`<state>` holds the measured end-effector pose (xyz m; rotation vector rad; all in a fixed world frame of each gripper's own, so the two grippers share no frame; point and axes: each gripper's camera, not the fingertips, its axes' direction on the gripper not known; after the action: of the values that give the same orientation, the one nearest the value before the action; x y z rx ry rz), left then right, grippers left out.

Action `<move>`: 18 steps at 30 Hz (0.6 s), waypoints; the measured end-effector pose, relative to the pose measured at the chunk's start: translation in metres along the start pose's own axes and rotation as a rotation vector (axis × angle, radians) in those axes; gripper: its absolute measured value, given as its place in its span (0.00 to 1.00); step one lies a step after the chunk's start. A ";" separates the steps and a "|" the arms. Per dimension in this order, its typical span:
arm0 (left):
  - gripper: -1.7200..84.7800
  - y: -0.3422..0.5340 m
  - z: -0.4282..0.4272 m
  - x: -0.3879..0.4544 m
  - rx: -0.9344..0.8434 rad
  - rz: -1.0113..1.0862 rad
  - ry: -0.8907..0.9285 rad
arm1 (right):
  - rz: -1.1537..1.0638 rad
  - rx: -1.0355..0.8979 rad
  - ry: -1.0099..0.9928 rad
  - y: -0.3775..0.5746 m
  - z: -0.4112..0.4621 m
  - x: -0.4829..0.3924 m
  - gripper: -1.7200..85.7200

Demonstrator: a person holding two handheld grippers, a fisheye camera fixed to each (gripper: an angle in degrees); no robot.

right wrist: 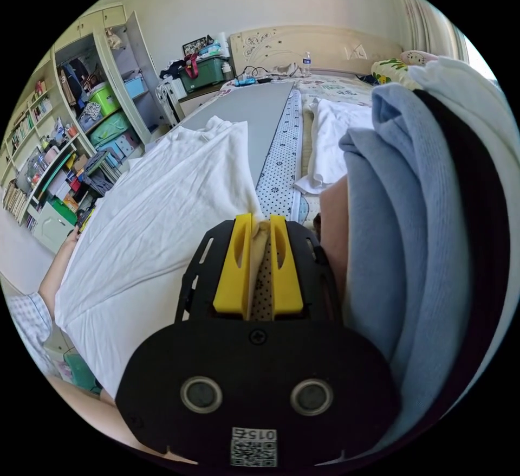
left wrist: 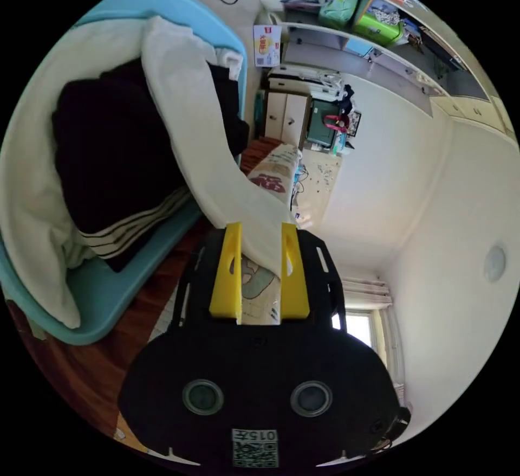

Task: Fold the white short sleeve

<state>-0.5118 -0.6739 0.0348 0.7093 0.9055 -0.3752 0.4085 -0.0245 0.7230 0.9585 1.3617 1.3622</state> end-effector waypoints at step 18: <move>0.08 -0.030 0.010 -0.039 -0.006 0.007 -0.164 | -0.041 0.023 0.091 -0.045 -0.016 -0.030 0.09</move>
<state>-0.5459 -0.7016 0.0590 0.6656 0.7483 -0.4177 0.4043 -0.0607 0.6801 0.8883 1.4602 1.3758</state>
